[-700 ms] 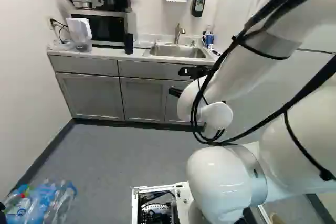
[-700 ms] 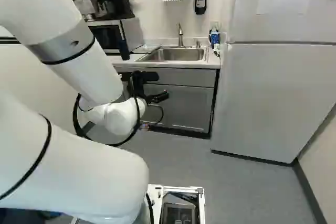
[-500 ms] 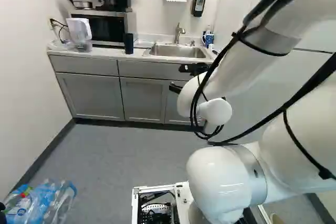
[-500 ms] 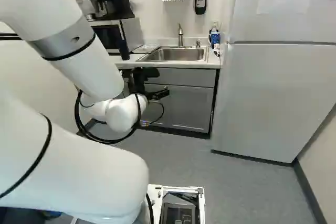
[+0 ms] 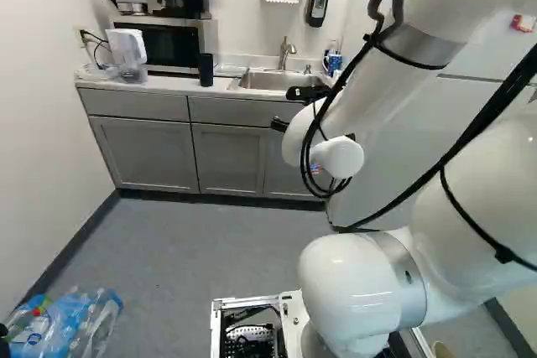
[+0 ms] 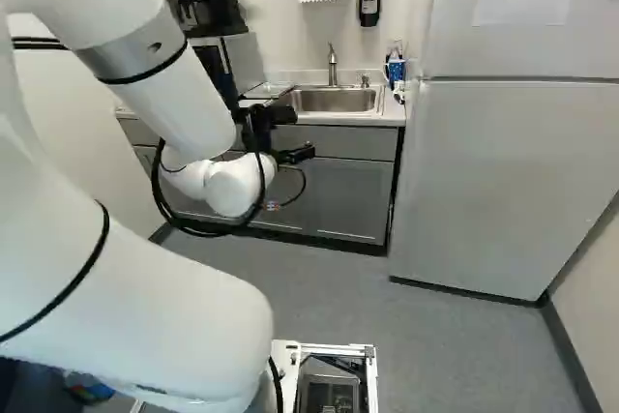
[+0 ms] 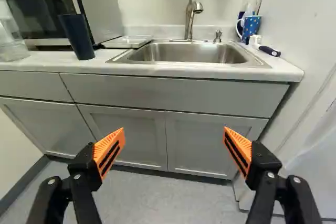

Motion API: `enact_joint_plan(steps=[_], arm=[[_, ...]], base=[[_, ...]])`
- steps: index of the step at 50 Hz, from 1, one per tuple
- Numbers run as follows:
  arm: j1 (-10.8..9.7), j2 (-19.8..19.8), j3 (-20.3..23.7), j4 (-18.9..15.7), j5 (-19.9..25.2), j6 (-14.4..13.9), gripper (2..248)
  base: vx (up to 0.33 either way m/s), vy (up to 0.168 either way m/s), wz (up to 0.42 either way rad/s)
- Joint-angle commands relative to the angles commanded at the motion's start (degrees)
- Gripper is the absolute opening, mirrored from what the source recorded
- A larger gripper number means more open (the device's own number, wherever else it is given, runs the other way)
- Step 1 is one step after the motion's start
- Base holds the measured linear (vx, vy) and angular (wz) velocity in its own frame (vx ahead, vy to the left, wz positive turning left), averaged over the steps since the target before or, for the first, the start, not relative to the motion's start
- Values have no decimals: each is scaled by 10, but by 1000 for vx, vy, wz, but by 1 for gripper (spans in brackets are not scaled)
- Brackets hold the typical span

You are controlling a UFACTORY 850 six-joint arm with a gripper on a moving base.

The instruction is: Rinse the cup and place it in the tray

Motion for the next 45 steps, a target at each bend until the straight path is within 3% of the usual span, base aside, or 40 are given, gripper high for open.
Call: enact_joint_plan(steps=[45], arm=[[-7, -36, -96, 0, 0, 0, 247]], base=[[0, 0, 0]])
